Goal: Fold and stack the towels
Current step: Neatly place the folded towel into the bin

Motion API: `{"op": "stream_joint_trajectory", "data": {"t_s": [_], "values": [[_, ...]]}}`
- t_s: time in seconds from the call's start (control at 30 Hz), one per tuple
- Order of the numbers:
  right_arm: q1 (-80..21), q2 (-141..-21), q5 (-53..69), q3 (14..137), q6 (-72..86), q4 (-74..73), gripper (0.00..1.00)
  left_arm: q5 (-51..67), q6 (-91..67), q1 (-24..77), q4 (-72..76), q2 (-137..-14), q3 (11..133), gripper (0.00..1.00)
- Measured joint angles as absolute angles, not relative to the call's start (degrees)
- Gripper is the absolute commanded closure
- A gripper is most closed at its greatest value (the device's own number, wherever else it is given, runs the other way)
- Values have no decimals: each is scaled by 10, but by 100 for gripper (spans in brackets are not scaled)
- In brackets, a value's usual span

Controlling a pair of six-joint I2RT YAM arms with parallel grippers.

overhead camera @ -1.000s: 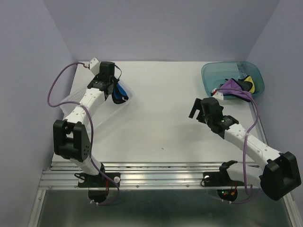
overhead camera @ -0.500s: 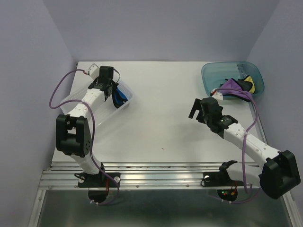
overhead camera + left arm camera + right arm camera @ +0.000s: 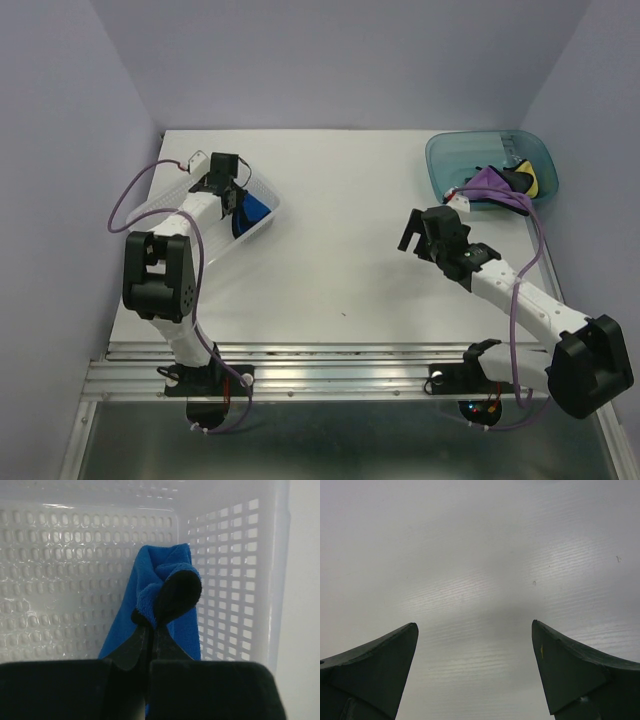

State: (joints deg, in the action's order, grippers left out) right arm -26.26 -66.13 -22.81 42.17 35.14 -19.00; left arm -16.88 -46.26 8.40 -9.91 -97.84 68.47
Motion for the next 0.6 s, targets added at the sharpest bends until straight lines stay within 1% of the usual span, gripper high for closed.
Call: {"op": "stream_joint_trajectory", "data": {"t_s": [0.6], "values": [[-263, -669, -232, 422, 351, -190, 0, -167, -479, 63, -101, -997, 648, 100]]}}
